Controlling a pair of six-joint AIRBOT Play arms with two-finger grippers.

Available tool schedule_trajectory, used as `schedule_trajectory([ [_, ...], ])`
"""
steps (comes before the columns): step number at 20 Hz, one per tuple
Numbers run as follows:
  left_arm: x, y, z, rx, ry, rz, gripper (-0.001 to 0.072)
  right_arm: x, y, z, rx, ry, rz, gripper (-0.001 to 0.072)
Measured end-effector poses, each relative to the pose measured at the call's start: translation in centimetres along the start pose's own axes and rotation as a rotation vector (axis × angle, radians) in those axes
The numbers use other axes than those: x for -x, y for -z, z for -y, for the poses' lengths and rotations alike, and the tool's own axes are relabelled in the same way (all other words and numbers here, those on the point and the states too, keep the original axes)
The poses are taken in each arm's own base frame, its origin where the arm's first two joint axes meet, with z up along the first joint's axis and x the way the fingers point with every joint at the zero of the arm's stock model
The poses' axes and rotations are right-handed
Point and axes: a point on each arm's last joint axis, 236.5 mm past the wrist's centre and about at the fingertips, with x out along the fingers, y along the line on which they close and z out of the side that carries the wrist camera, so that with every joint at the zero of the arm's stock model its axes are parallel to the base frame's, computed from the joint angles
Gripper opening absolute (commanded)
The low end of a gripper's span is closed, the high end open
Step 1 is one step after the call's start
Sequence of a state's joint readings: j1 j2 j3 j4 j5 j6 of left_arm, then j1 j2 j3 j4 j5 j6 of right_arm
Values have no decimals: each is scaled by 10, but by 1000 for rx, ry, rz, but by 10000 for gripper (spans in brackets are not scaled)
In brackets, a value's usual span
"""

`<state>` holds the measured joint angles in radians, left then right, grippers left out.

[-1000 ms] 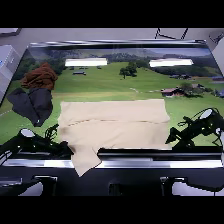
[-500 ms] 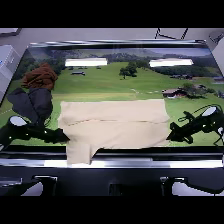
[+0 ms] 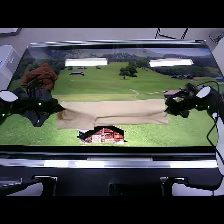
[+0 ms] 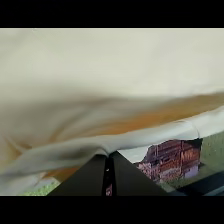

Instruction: Fold the clothes and pants, and hang the long-sleeved shirts on hangers.

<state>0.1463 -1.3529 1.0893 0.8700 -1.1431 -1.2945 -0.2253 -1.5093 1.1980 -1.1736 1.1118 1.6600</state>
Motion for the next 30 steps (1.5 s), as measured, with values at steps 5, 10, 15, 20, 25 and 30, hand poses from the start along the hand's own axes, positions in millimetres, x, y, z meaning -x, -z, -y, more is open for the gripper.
schedule_trajectory([
  [5,-39,-28,-21,40,-9,-36,31,-30,-25,-9,-60,-32,36,50],
  [10,-65,-30,-39,116,-12,-86,683,-30,-37,-12,-104,-76,30,631],
  [15,-39,-37,-45,142,8,-92,682,-10,-45,25,-132,-91,-24,712],
  [20,-16,-38,-24,96,24,-77,682,-32,-19,25,-121,-166,-182,705],
  [25,-9,-35,24,-12,46,-52,626,-58,-3,-3,-66,-224,-254,45],
  [30,-38,-36,86,-102,97,1,73,-28,-12,-51,46,-349,-188,43],
])
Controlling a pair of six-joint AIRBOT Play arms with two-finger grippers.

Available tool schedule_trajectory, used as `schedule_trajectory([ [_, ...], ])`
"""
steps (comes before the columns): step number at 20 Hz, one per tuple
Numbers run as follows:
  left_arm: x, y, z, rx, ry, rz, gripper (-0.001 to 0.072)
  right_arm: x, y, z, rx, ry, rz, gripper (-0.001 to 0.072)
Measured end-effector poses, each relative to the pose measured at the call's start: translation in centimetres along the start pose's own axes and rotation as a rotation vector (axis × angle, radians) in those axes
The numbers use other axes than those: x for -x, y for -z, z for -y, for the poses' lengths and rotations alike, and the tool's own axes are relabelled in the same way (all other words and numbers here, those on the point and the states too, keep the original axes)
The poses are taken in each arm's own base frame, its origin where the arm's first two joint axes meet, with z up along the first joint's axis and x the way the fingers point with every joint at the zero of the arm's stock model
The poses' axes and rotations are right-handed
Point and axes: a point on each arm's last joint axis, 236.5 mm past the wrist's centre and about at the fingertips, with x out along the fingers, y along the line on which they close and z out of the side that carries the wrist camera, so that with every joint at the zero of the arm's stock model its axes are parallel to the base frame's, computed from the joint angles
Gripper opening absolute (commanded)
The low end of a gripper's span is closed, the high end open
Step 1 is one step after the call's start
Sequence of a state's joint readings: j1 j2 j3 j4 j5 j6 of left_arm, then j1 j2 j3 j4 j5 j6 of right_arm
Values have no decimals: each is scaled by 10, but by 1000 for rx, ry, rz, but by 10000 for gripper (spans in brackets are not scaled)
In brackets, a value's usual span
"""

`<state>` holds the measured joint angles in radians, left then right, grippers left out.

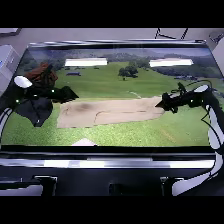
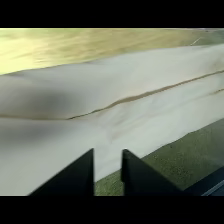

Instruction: Fold the clothes and pants, and hang the long-sleeved shirts on hangers.

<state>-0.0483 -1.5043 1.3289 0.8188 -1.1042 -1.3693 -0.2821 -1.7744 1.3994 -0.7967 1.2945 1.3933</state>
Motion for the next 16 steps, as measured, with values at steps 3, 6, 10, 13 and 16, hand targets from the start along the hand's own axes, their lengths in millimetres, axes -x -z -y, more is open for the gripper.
schedule_trajectory([
  [3,-47,7,34,-51,17,7,44,32,11,-54,108,-64,41,43],
  [6,-103,31,63,-6,54,-37,44,61,34,-112,231,-97,82,43],
  [10,-166,79,95,102,125,-139,33,94,76,-180,366,-136,145,43],
  [13,-203,107,126,197,188,-162,33,113,107,-219,439,-166,188,43],
  [16,-235,130,172,314,276,-157,33,125,131,-243,492,-186,213,43],
])
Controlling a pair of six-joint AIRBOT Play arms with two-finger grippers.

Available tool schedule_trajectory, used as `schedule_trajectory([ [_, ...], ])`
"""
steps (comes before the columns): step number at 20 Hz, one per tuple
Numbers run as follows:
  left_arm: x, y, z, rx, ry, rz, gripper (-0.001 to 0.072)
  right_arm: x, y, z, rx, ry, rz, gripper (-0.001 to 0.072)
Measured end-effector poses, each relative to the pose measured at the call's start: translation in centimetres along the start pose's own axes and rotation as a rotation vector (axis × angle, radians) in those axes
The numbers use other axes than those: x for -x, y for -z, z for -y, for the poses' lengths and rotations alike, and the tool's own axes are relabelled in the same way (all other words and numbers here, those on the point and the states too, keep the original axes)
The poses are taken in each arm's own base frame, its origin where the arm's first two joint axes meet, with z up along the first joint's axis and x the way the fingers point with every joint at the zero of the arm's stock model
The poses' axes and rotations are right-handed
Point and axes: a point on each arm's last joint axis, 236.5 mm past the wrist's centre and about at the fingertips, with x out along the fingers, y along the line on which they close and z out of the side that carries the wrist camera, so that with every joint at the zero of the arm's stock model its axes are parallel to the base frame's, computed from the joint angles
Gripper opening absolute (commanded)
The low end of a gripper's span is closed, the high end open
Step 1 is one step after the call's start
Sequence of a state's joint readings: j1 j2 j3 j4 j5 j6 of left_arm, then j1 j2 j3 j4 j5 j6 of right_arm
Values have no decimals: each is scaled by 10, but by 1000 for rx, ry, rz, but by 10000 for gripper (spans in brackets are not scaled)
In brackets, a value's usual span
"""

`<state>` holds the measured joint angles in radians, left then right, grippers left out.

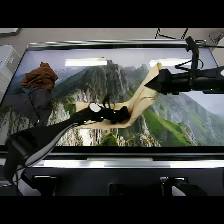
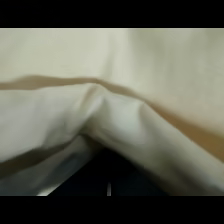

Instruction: Fold the clothes and pants, and hang the long-sleeved shirts on hangers.

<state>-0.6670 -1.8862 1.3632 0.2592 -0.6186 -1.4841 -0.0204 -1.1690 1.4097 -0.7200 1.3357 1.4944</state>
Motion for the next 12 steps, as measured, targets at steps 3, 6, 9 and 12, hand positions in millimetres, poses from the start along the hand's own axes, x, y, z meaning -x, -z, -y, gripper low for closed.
schedule_trajectory([
  [3,-31,9,32,45,88,35,31,1,4,-5,7,20,5,43],
  [6,-34,-6,37,28,113,63,29,-10,-1,7,-27,42,3,43],
  [9,5,-48,28,-41,95,90,29,-37,-8,11,-74,-8,-14,43],
  [12,93,-113,27,-122,58,211,30,-80,-5,-4,-88,-89,-54,43],
])
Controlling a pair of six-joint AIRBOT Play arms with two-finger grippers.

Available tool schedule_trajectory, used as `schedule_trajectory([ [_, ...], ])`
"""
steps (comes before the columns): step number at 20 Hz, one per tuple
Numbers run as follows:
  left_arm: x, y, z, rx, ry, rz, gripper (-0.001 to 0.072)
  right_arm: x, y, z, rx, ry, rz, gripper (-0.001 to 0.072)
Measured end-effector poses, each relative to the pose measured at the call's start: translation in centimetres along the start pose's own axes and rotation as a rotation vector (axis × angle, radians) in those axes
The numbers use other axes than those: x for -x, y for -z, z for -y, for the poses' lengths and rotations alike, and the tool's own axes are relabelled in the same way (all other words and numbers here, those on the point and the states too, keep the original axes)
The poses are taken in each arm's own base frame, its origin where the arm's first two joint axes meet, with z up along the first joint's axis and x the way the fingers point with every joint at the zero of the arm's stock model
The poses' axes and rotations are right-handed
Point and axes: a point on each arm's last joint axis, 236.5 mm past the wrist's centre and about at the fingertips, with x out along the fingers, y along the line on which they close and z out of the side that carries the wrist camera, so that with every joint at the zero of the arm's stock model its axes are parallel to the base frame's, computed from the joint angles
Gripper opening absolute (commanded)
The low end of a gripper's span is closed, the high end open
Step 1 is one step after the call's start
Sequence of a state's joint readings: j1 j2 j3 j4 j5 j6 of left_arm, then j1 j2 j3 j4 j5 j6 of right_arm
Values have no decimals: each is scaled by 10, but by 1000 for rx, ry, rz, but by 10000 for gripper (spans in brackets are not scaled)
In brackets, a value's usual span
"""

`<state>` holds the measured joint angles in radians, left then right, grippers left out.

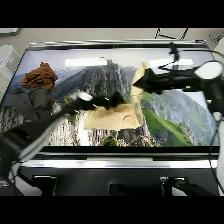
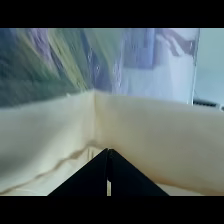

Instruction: Fold the clothes and pants, and hang the long-sleeved shirts on hangers.

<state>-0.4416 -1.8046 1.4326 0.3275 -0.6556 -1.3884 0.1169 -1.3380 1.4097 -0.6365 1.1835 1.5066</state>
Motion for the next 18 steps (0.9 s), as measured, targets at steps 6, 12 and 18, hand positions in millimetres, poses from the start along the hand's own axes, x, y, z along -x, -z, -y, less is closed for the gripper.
schedule_trajectory([
  [6,203,-113,26,-228,-95,287,31,-131,47,-11,-82,-83,-144,48],
  [12,318,-99,71,-448,-207,408,31,-237,92,2,-303,-130,-186,649],
  [18,344,-80,76,-521,-277,402,31,-163,20,45,-306,-108,-99,648],
])
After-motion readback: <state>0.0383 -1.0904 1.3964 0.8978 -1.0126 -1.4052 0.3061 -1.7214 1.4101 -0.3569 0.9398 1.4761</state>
